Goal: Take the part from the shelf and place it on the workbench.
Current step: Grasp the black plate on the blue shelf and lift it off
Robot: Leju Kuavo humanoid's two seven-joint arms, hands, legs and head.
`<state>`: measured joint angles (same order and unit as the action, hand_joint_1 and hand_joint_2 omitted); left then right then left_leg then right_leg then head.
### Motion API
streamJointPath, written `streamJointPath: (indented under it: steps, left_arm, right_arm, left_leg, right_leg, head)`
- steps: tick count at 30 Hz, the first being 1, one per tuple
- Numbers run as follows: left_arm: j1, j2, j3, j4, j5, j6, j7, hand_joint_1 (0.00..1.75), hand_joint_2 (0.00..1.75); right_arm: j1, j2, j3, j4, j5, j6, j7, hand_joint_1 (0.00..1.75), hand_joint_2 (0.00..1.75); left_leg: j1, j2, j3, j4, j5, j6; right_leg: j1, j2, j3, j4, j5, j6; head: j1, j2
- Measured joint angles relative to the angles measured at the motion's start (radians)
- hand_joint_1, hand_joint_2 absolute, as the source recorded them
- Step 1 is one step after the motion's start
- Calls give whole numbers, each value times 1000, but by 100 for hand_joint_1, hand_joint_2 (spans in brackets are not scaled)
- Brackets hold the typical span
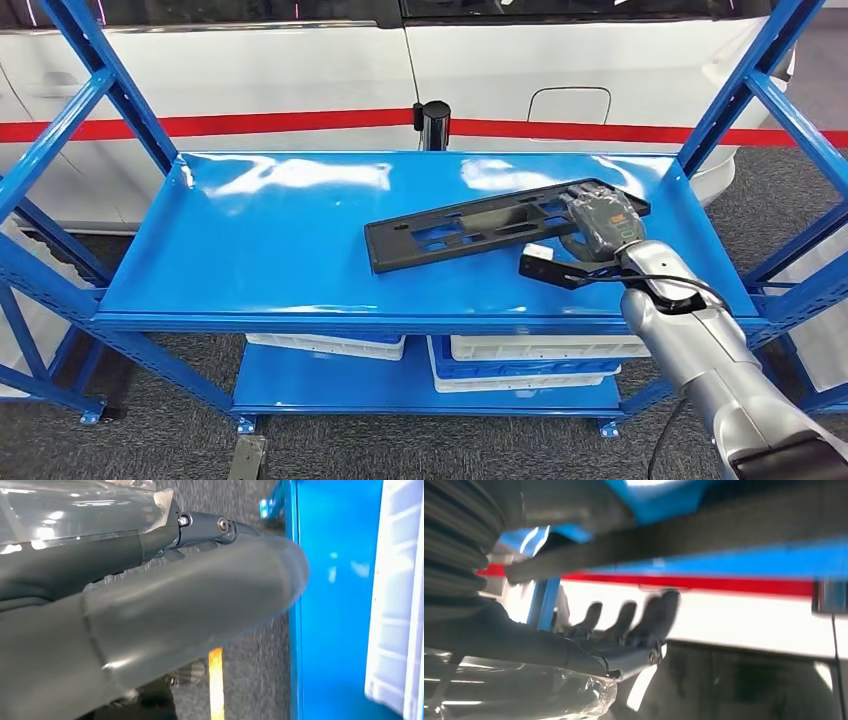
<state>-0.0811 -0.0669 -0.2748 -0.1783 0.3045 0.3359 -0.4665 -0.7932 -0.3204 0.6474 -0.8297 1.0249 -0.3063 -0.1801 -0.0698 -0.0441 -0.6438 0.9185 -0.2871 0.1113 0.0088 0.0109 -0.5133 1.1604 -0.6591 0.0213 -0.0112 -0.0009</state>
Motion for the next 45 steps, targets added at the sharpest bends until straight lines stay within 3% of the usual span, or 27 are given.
streamJointPath:
  steps: [2, 3, 5, 7, 9, 11, 13, 14, 15, 16, 18, 19, 20, 22, 25, 26, 28, 30, 31, 32, 34, 36, 38, 40, 42, 44, 45]
  left_arm:
    - [0, 0, 2, 0, 0, 2, -2, 0, 0]
    - [-1, 1, 3, 0, 0, 2, -2, 0, 0]
    - [0, 2, 3, 0, 1, 2, -3, 0, 0]
    - [1, 2, 3, 0, 1, 2, -4, 0, 0]
    - [2, 5, 3, 0, 0, 5, -6, 0, 0]
    - [1, 6, 3, 0, 0, 18, -12, 0, 87]
    - [0, 4, 3, 0, -1, 44, -27, 0, 175]
    - [0, 3, 3, 0, -3, 60, -38, 0, 175]
    - [0, 2, 3, 0, -7, 79, -52, 0, 175]
    - [0, -1, 3, 0, -11, 98, -66, 0, 175]
    - [0, -5, 3, 0, -15, 127, -88, 0, 175]
    - [1, -7, 3, 0, -15, 134, -96, 0, 175]
    - [1, -9, 3, 0, -13, 135, -102, 0, 175]
    - [4, -14, 4, 0, -11, 129, -111, 0, 175]
    - [10, -23, 4, 0, -14, 125, -116, 0, 175]
    - [10, -25, 4, 0, -15, 125, -116, 0, 175]
    - [9, -29, 4, 0, -17, 119, -116, 0, 175]
    - [13, -31, 4, 0, -17, 111, -117, 0, 175]
    - [15, -31, 4, 0, -18, 111, -118, 0, 175]
    - [17, -32, 4, 0, -19, 111, -119, 0, 175]
    - [18, -33, 4, 1, -17, 110, -121, 0, 175]
    - [21, -32, 5, 1, -13, 111, -110, 0, 175]
    - [25, -32, 5, 2, -10, 112, -81, 0, 175]
    - [27, -31, 8, 4, -10, 114, -46, 0, 175]
    - [27, -32, 10, 5, -10, 111, -16, 0, 175]
    - [28, -33, 12, 6, -10, 105, 5, 0, 175]
    - [28, -33, 13, 6, -13, 102, 15, 0, 175]
  right_arm:
    - [7, -7, -3, -1, -1, 0, -1, 175, 175]
    - [10, -9, -4, -2, -1, -1, -1, 175, 175]
    - [14, -12, -4, -4, -2, -4, -1, 175, 175]
    - [12, -13, -4, -9, -2, -9, -1, 174, 175]
    - [4, -10, -5, -16, -3, -11, -2, 163, 175]
    - [-1, -8, -5, -21, -3, -12, -3, 149, 175]
    - [1, -11, -8, -26, -7, -18, -4, 152, 175]
    - [3, -14, -10, -29, -9, -21, -6, 154, 175]
    - [7, -18, -14, -34, -12, -25, -9, 154, 175]
    - [10, -21, -17, -39, -15, -28, -13, 151, 175]
    - [12, -27, -25, -52, -23, -27, -23, 145, 175]
    - [9, -29, -28, -57, -26, -24, -26, 143, 175]
    - [6, -30, -30, -60, -27, -18, -28, 140, 175]
    - [-1, -30, -33, -62, -25, -12, -29, 135, 175]
    - [-4, -34, -40, -69, -25, -14, -26, 140, 175]
    - [-2, -40, -43, -72, -31, -16, -26, 143, 175]
    - [11, -56, -49, -82, -53, -20, -29, 147, 175]
    - [33, -76, -64, -113, -84, -22, -33, 151, 175]
    - [43, -87, -74, -136, -100, -22, -35, 152, 175]
    - [52, -98, -86, -165, -115, -21, -36, 152, 175]
    - [65, -120, -113, -226, -135, -16, -36, 152, 175]
    - [77, -138, -138, -289, -142, -3, -38, 152, 175]
    - [85, -149, -158, -343, -141, 16, -40, 152, 175]
    - [86, -153, -170, -381, -135, 31, -40, 152, 175]
    - [88, -155, -178, -407, -131, 35, -39, 152, 175]
    - [95, -154, -183, -422, -130, 28, -37, 152, 175]
    - [100, -152, -187, -426, -127, 21, -37, 152, 175]
  left_leg:
    - [3, -2, -2, 22, -16, -4]
    - [2, -4, -4, 31, -22, -7]
    - [2, -10, -12, 47, -30, -12]
    - [3, -14, -20, 56, -34, -17]
    - [3, -8, -31, 72, -46, -28]
    - [15, 13, -70, 153, -87, -53]
    - [36, 33, -141, 289, -135, -77]
    - [46, 38, -173, 341, -147, -84]
    - [53, 41, -188, 356, -138, -88]
    - [57, 43, -184, 334, -113, -89]
    - [59, 43, -126, 205, -40, -78]
    - [56, 43, -93, 146, -21, -69]
    - [51, 44, -68, 104, -16, -58]
    - [43, 45, -47, 78, -33, -43]
    - [50, 47, -10, 38, -41, -30]
    - [53, 46, 2, 27, -42, -28]
    - [53, 38, 10, 24, -47, -25]
    - [53, 29, 11, 29, -55, -26]
    - [53, 25, 11, 34, -61, -28]
    - [53, 22, 11, 42, -67, -31]
    - [51, 15, 6, 68, -85, -41]
    - [46, 12, -1, 90, -102, -51]
    - [45, 12, -3, 97, -109, -58]
    - [47, 18, -9, 117, -126, -68]
    - [57, 27, -50, 206, -177, -86]
    - [70, 34, -113, 330, -229, -102]
    - [75, 37, -133, 364, -236, -107]
  right_leg:
    - [-8, 0, 6, -112, 96, 28]
    - [-11, 0, 9, -148, 128, 33]
    - [-12, 1, 7, -167, 151, 21]
    - [-13, 1, 6, -169, 154, 0]
    - [-19, -2, 14, -170, 155, -12]
    - [-25, -6, 22, -172, 155, -23]
    - [-25, -9, 27, -171, 151, -31]
    - [-25, -10, 29, -171, 148, -31]
    - [-25, -10, 33, -171, 143, -31]
    - [-25, -11, 38, -171, 138, -30]
    - [-26, -11, 52, -173, 126, -27]
    - [-23, -11, 57, -175, 120, -24]
    - [-23, -11, 59, -177, 115, -21]
    - [-21, -11, 62, -186, 110, -12]
    - [-18, -12, 65, -172, 94, -3]
    - [-17, -12, 44, -126, 77, -5]
    - [-19, -11, -48, 16, 34, -10]
    - [-21, -11, -132, 106, 27, -1]
    - [-23, -11, -148, 96, 49, 10]
    - [-25, -11, -143, 46, 87, 23]
    - [-31, -12, -109, -81, 166, 39]
    - [-31, -12, -88, -137, 203, 28]
    - [-34, -11, -86, -136, 207, 9]
    - [-41, -10, -82, -138, 209, -2]
    - [-45, -10, -77, -139, 208, -10]
    - [-45, -12, -76, -139, 206, -13]
    - [-45, -13, -76, -138, 206, -13]
  head:
    - [0, 0]
    - [-1, 0]
    - [-1, 0]
    - [-2, 0]
    - [-8, 0]
    - [-17, 0]
    - [-23, 0]
    - [-23, 0]
    - [-23, 0]
    - [-24, 0]
    - [-23, 0]
    - [-22, 0]
    - [-22, 0]
    - [-25, 0]
    - [-26, 0]
    - [-24, 0]
    - [-23, 0]
    - [-22, 0]
    - [-22, 0]
    - [-21, 0]
    - [-21, 0]
    - [-22, 0]
    - [-23, 0]
    - [-26, 0]
    - [-33, 0]
    - [-37, 0]
    - [-37, 0]
